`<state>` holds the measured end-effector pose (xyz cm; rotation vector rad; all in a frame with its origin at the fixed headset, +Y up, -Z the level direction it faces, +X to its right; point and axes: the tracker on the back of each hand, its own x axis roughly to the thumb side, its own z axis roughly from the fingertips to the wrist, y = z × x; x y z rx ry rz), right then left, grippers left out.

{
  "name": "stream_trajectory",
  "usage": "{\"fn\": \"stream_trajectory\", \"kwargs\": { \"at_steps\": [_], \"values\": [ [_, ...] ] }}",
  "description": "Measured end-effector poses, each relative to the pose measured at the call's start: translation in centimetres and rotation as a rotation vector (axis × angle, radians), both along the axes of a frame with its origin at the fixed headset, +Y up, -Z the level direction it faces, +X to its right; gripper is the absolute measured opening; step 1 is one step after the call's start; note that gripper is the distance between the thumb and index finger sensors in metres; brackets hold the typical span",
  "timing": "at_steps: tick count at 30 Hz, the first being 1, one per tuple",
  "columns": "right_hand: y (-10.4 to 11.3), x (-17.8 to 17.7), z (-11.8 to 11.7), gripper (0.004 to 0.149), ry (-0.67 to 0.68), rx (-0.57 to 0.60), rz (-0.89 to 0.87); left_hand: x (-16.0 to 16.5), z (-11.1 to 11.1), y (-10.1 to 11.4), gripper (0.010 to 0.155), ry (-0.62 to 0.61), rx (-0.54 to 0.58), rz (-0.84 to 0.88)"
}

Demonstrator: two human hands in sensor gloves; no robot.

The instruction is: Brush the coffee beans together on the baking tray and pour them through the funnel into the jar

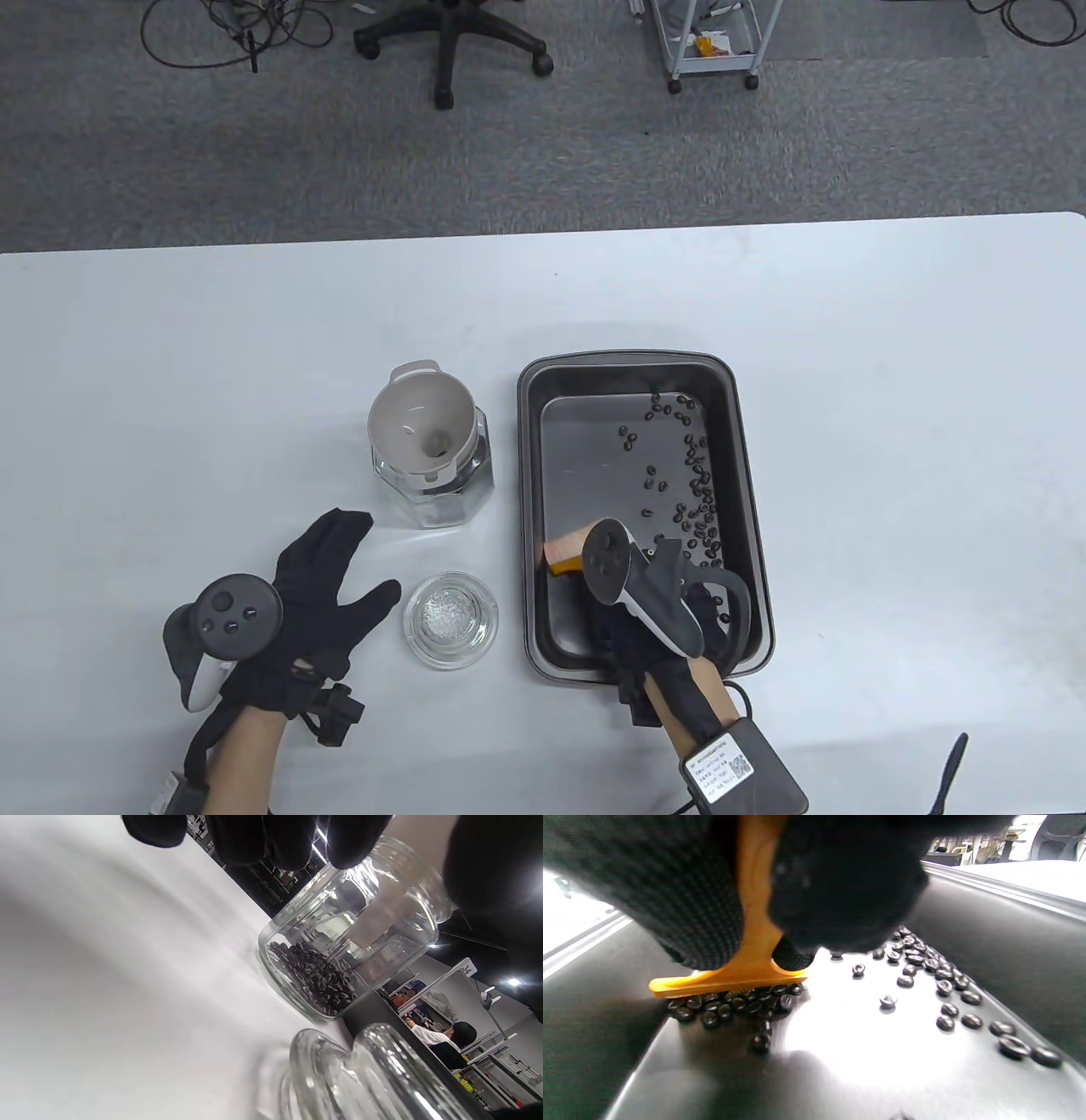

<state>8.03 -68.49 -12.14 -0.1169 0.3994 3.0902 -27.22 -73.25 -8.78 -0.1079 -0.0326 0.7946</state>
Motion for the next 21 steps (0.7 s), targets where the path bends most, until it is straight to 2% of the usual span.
{"fn": "stream_trajectory", "kwargs": {
  "at_steps": [13,21],
  "values": [
    [0.6,1.1,2.8,0.031,0.047,-0.063,-0.029,0.2,0.2,-0.2,0.085,-0.007,-0.005,-0.036],
    [1.3,1.9,2.5,0.033,0.045,-0.041,-0.064,0.2,0.2,-0.3,0.085,-0.006,-0.015,-0.042]
  ]
}}
